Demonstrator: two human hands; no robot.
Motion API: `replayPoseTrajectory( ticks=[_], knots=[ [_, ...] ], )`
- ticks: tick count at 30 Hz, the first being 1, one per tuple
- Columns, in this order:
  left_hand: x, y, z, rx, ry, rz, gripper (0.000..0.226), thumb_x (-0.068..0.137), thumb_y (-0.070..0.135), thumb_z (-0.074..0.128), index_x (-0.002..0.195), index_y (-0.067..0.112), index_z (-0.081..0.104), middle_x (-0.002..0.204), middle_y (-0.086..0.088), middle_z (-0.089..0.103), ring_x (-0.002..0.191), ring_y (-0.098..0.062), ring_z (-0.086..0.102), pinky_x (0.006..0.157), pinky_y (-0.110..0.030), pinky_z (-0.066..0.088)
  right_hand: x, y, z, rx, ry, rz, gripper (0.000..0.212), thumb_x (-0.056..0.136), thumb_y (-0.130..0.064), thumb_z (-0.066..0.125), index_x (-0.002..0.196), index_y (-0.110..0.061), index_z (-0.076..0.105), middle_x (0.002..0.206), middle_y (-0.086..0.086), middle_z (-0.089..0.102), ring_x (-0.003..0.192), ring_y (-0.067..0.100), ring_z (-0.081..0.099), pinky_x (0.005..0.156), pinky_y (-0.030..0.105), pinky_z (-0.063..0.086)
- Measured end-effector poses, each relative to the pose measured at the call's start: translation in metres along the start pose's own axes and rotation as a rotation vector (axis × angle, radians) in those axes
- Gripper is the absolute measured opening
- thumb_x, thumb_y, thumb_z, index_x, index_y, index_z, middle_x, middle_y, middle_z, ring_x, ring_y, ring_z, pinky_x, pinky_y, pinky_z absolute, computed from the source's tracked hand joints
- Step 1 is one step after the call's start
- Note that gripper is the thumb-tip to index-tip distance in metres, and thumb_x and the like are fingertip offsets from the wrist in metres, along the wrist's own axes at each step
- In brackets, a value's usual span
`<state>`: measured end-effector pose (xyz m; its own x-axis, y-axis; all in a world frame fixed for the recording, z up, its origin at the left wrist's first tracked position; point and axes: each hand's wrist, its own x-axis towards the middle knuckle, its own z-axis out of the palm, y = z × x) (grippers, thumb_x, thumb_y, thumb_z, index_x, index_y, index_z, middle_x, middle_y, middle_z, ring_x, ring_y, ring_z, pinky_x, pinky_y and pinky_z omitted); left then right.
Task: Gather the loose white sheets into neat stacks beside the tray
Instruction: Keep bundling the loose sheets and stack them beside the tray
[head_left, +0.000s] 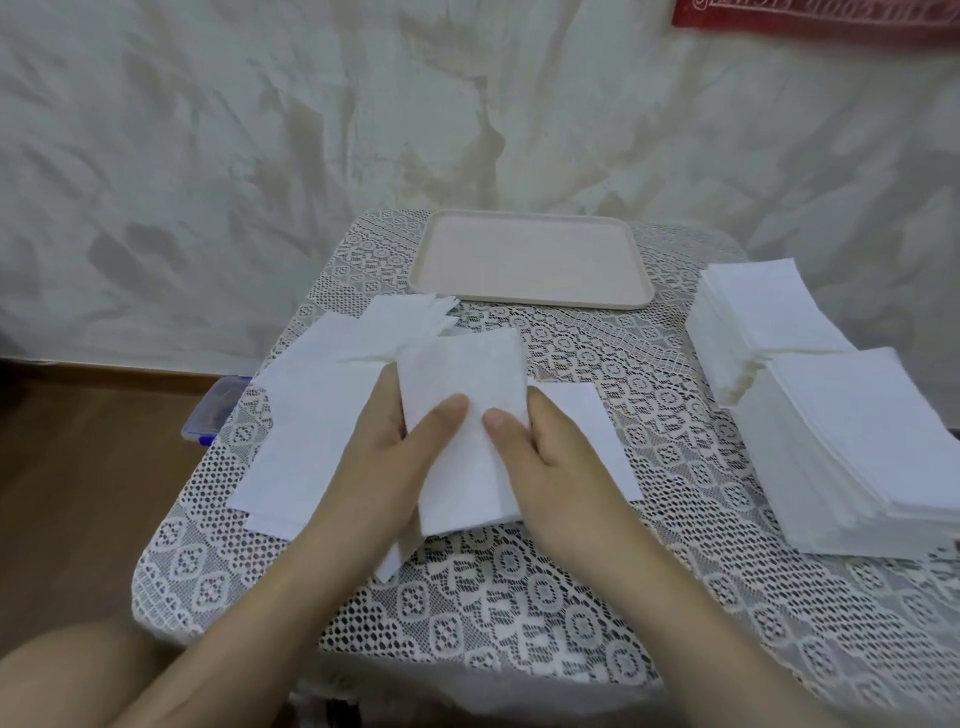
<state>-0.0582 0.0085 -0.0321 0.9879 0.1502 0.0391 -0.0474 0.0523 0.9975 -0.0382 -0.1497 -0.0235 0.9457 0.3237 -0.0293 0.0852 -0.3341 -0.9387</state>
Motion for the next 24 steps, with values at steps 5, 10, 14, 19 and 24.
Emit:
replayPoseTrajectory(
  ticks=[5,10,14,19,24],
  knots=[
    [0.009,0.007,-0.013,0.129,0.032,-0.019,0.025,0.099,0.018,0.07,0.122,0.027,0.067,0.104,0.009,0.078,0.089,-0.013,0.076,0.063,-0.025,0.06,0.008,0.007,-0.015,-0.088,-0.049,-0.016,0.017,0.103,-0.043,0.053,0.105,-0.031,0.065,0.095,-0.007,0.071,0.088,0.015,0.069,0.079,0.049,0.06],
    [0.019,0.014,-0.034,0.137,0.134,-0.058,0.014,0.1,0.021,0.068,0.114,0.023,0.072,0.101,0.0,0.08,0.089,-0.022,0.078,0.071,-0.041,0.062,0.012,0.023,-0.041,-0.307,0.057,-0.026,0.013,0.098,-0.028,0.066,0.086,-0.029,0.07,0.078,-0.013,0.065,0.066,0.002,0.056,0.064,0.026,0.045],
    [0.021,0.012,-0.041,0.106,0.173,-0.079,0.011,0.101,0.025,0.068,0.111,0.027,0.073,0.099,0.0,0.08,0.09,-0.024,0.077,0.077,-0.051,0.061,0.017,0.026,-0.05,-0.521,0.055,-0.041,0.016,0.098,-0.033,0.066,0.113,-0.03,0.068,0.111,-0.02,0.058,0.082,-0.006,0.051,0.076,0.025,0.04],
    [0.017,0.005,-0.036,0.137,0.176,-0.026,0.012,0.101,0.023,0.068,0.112,0.024,0.072,0.101,-0.003,0.08,0.096,-0.031,0.076,0.083,-0.051,0.059,0.027,0.022,-0.056,-0.691,0.027,-0.042,0.046,0.1,-0.041,0.061,0.143,-0.028,0.053,0.147,-0.012,0.051,0.125,0.01,0.052,0.097,0.03,0.039],
    [0.018,0.002,-0.03,0.135,0.17,-0.027,0.006,0.101,0.022,0.068,0.105,0.023,0.071,0.092,0.001,0.079,0.079,-0.016,0.075,0.068,-0.036,0.056,0.037,0.024,-0.063,-0.702,0.001,-0.033,0.052,0.097,-0.042,0.063,0.146,-0.031,0.05,0.148,-0.012,0.051,0.127,0.013,0.053,0.097,0.031,0.038]
  ],
)
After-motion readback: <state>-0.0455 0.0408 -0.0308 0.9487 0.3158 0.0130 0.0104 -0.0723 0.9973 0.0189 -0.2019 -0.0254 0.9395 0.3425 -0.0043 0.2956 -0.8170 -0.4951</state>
